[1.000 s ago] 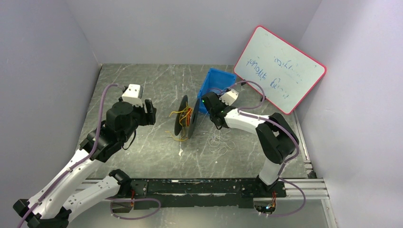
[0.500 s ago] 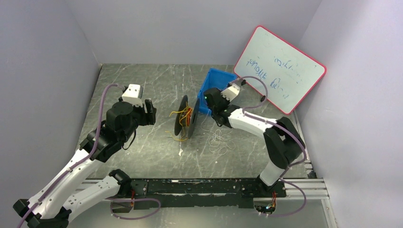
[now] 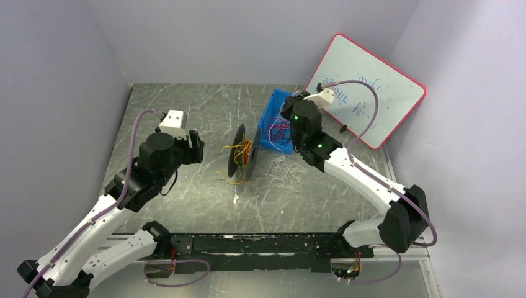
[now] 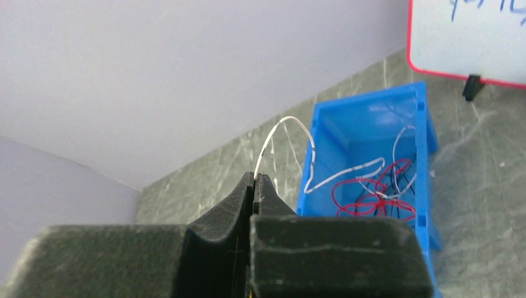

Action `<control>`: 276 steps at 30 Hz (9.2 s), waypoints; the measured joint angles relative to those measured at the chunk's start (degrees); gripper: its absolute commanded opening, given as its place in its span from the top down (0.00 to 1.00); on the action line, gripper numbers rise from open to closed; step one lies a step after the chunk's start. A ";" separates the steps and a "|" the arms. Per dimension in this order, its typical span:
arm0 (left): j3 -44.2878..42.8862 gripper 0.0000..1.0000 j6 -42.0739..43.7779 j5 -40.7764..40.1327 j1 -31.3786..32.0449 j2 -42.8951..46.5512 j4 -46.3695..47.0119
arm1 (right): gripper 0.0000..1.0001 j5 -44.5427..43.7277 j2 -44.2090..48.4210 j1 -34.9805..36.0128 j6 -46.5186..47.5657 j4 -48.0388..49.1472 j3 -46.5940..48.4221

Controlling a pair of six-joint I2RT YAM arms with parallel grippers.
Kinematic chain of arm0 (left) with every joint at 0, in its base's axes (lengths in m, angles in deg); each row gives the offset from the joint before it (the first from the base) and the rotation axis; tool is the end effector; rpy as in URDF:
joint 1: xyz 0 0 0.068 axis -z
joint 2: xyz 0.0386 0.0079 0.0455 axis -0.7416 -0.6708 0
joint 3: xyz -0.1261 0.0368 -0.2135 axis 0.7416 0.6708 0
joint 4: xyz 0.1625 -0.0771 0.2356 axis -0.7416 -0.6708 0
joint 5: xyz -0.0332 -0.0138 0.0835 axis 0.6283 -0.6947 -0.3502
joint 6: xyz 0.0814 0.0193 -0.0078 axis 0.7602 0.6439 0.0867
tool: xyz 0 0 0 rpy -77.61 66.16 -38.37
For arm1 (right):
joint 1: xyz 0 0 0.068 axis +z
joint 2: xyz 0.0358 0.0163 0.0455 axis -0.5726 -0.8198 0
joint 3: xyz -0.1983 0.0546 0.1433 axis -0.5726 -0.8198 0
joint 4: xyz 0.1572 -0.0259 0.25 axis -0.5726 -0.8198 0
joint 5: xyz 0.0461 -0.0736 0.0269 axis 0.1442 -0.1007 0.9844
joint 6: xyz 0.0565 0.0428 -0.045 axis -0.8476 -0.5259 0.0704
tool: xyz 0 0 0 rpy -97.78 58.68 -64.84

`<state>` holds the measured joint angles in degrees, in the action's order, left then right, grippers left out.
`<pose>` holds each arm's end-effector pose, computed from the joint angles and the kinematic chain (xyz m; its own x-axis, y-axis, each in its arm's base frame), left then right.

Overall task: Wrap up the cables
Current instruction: Pick up the cable from the storage box, then place the cable in the storage box.

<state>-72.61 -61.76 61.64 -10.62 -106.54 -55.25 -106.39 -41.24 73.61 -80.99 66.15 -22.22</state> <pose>0.2165 -0.1284 0.3366 -0.3293 -0.0622 -0.9422 0.1812 0.9751 -0.1277 0.3308 0.2042 0.3154 -0.0648 0.5870 -0.8070 0.0797 0.8091 0.5822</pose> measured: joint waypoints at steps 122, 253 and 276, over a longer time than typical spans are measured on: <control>-39.01 0.33 -0.96 50.36 -4.00 -61.61 12.94 | 1.00 41.66 11.87 0.02 32.09 -9.09 50.12; -56.43 0.93 -18.12 47.45 -10.93 -73.75 16.26 | 1.00 31.36 23.34 0.00 34.97 -10.86 45.29; -66.14 0.89 -14.75 42.56 -5.79 -85.31 11.15 | 1.00 25.44 33.42 0.00 29.49 -12.79 18.95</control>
<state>-138.75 -76.51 104.20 -16.41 -191.85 -44.11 -80.95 -7.82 73.61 -51.51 53.37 -3.27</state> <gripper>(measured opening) 0.079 0.010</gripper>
